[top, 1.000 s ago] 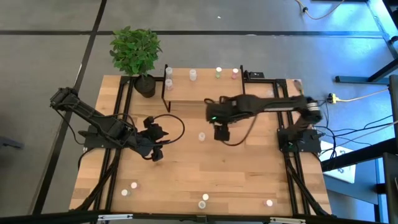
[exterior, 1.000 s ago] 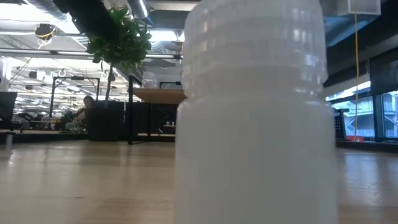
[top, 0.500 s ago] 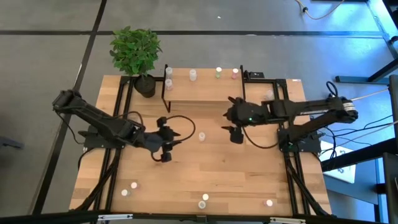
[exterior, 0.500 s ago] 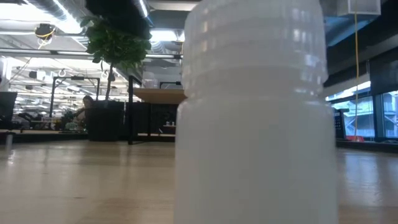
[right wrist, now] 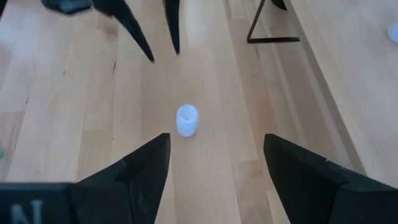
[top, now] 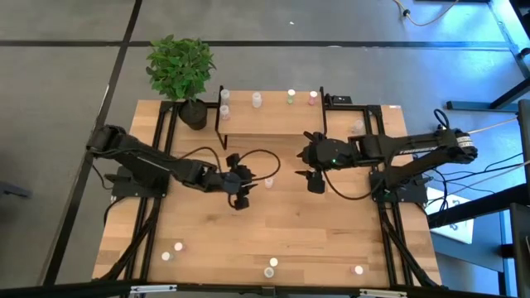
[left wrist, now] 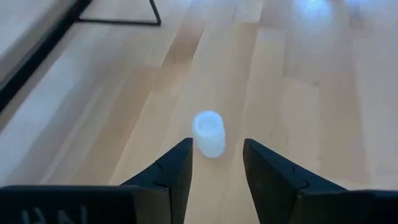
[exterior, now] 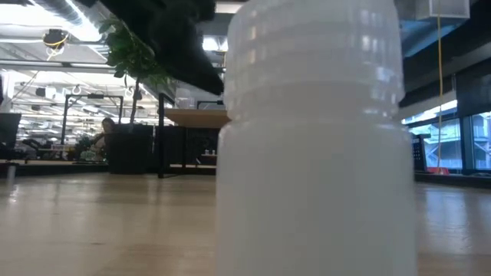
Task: Pick and place medicine bottles onto shelf by color
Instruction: Put the top white pill bottle on the shelf aligned with the other white pill bottle
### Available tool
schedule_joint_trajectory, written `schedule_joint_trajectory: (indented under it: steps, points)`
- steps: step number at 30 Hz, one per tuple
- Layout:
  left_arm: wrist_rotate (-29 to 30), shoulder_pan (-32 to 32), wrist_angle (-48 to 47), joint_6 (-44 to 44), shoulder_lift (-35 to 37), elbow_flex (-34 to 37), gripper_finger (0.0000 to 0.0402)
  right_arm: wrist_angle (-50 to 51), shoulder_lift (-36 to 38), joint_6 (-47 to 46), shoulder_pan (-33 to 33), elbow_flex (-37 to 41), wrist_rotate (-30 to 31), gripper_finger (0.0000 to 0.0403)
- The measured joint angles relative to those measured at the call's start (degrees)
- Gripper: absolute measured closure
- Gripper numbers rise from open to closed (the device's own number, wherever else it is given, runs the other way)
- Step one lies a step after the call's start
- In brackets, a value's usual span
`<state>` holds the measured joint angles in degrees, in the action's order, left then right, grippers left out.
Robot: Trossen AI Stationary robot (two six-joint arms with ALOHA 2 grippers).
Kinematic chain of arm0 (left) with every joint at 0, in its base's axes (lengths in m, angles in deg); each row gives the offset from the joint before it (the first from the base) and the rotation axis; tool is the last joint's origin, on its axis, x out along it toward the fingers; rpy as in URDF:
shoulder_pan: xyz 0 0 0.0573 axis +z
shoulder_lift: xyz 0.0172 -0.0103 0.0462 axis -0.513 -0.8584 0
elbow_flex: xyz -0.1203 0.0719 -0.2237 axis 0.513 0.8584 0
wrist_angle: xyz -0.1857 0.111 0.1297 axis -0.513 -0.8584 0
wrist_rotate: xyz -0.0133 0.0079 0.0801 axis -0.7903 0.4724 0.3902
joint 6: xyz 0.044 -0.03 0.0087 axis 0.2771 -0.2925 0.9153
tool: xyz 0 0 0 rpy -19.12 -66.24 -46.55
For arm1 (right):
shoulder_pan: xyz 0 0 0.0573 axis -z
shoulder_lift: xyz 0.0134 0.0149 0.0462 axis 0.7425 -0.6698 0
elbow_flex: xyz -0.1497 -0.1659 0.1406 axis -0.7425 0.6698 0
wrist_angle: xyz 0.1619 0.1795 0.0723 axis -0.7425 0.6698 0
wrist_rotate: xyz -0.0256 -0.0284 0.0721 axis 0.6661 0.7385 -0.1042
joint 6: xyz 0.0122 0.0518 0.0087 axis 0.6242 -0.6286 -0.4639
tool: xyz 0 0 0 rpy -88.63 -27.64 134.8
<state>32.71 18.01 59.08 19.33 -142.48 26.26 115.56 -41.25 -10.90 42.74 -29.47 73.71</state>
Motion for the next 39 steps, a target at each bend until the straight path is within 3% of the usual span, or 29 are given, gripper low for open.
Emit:
schedule_joint_trajectory:
  steps: [11,39]
  points:
    - [-0.02,2.33,6.81,2.82,-9.78,0.04,0.0266,0.2,-0.02,-0.13,0.02,0.0,-0.15,0.0142]
    - [-1.52,3.08,10.58,2.37,-10.01,0.04,0.0264,0.13,-0.04,-0.27,0.02,0.0,-0.14,0.0142]
